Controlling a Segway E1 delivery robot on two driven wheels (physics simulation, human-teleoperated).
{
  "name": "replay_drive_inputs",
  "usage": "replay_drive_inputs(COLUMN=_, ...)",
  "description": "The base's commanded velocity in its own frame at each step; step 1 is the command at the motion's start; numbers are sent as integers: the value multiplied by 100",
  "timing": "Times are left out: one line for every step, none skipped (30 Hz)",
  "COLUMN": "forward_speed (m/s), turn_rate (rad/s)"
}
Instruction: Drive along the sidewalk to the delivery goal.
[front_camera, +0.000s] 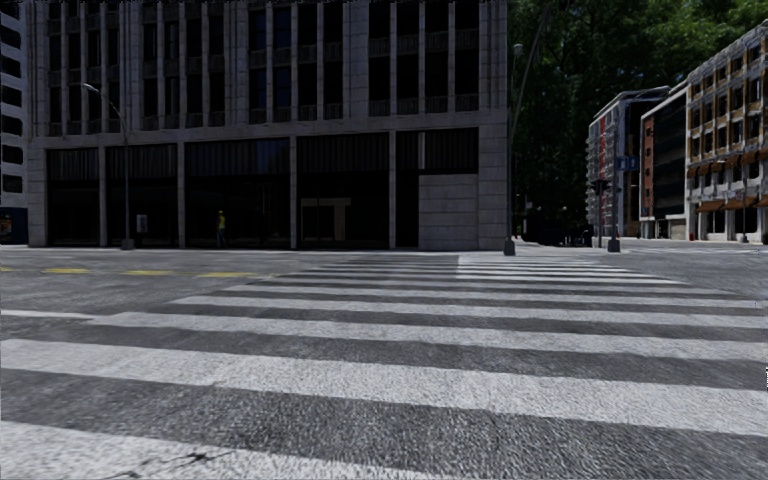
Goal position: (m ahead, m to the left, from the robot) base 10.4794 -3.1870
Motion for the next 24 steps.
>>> replay_drive_inputs(forward_speed=170, turn_rate=-58)
replay_drive_inputs(forward_speed=170, turn_rate=-58)
replay_drive_inputs(forward_speed=170, turn_rate=-58)
replay_drive_inputs(forward_speed=170, turn_rate=-58)
replay_drive_inputs(forward_speed=170, turn_rate=-58)
replay_drive_inputs(forward_speed=170, turn_rate=-58)
replay_drive_inputs(forward_speed=170, turn_rate=-58)
replay_drive_inputs(forward_speed=170, turn_rate=-58)
replay_drive_inputs(forward_speed=170, turn_rate=-58)
replay_drive_inputs(forward_speed=170, turn_rate=-58)
replay_drive_inputs(forward_speed=170, turn_rate=-58)
replay_drive_inputs(forward_speed=170, turn_rate=-58)
replay_drive_inputs(forward_speed=170, turn_rate=-58)
replay_drive_inputs(forward_speed=170, turn_rate=-58)
replay_drive_inputs(forward_speed=170, turn_rate=-58)
replay_drive_inputs(forward_speed=170, turn_rate=-56)
replay_drive_inputs(forward_speed=170, turn_rate=-33)
replay_drive_inputs(forward_speed=170, turn_rate=-33)
replay_drive_inputs(forward_speed=170, turn_rate=-23)
replay_drive_inputs(forward_speed=170, turn_rate=-20)
replay_drive_inputs(forward_speed=170, turn_rate=-20)
replay_drive_inputs(forward_speed=170, turn_rate=-20)
replay_drive_inputs(forward_speed=170, turn_rate=-12)
replay_drive_inputs(forward_speed=170, turn_rate=0)
